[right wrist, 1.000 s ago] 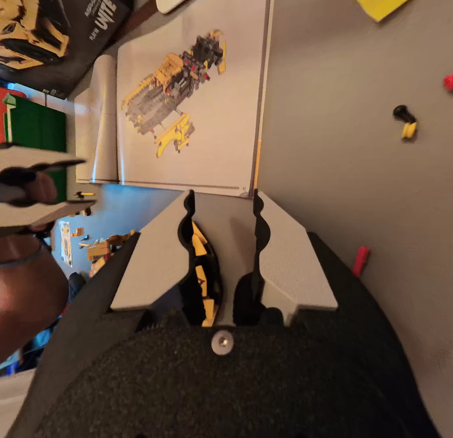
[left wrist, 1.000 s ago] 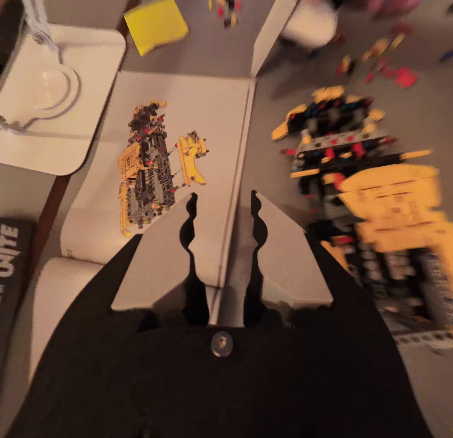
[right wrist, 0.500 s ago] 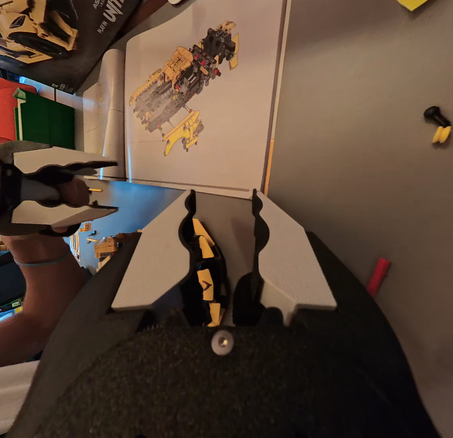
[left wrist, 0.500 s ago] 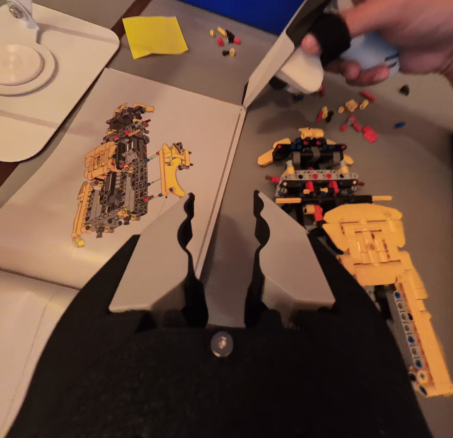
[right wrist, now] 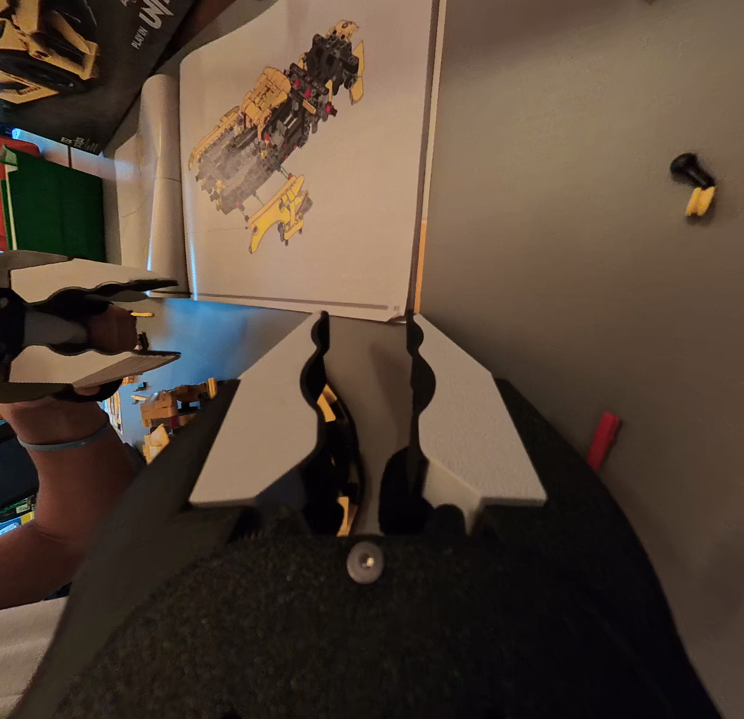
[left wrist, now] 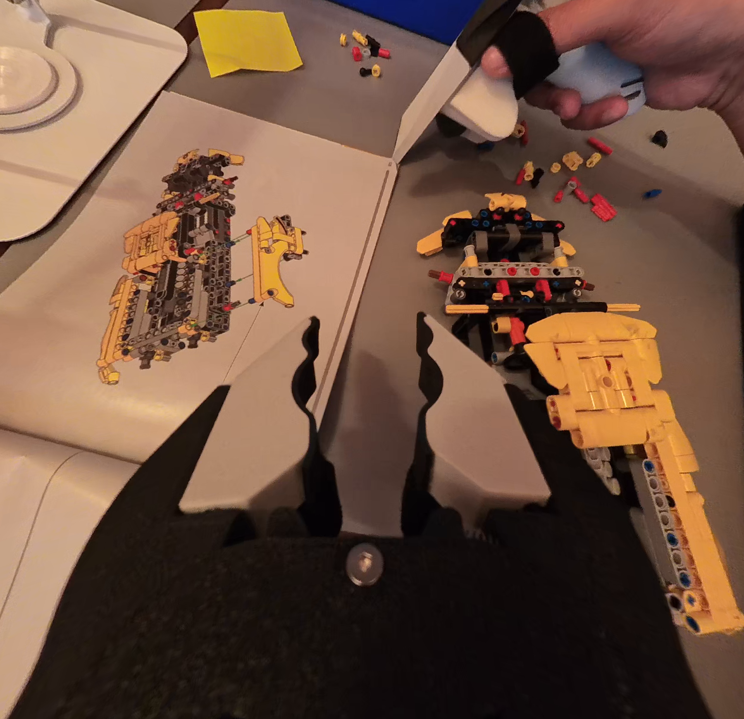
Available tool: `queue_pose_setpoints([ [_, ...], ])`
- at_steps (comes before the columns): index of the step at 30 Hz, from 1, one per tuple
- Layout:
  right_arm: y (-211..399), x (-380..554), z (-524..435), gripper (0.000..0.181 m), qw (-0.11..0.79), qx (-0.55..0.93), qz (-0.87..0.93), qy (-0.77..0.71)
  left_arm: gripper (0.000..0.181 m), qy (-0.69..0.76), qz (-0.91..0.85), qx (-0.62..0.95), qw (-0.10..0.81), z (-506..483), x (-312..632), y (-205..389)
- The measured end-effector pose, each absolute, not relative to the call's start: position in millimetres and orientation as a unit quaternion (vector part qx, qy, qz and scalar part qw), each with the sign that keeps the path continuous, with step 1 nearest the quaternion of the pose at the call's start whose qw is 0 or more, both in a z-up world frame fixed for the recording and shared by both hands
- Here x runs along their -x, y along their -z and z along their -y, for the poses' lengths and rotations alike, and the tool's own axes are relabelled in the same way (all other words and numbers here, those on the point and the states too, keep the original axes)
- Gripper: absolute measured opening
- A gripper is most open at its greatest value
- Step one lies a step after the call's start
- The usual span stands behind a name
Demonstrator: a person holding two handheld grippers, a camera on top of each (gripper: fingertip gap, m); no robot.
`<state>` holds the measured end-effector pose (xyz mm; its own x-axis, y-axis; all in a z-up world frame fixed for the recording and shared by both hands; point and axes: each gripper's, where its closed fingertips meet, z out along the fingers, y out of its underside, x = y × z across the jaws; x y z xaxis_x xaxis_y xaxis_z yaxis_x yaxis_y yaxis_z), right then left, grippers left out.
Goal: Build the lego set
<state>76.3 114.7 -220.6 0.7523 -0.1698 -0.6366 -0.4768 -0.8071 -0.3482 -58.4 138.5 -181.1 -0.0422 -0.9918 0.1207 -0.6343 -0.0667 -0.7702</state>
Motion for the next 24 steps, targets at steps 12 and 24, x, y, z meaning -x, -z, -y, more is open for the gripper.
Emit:
queue_pose_setpoints([
  [12, 228.8, -90.6, -114.1, 0.000, 0.241, 0.934, -0.153, -0.216, 0.049, 0.346, -0.627, 0.646, 0.264, -142.5, 60.6, 178.5],
  [24, 148.5, -39.8, -137.7, 0.000, 0.335, 0.904, -0.072, -0.258, 0.049, 0.361, -0.605, 0.650, 0.285, -146.8, 53.1, 173.8],
])
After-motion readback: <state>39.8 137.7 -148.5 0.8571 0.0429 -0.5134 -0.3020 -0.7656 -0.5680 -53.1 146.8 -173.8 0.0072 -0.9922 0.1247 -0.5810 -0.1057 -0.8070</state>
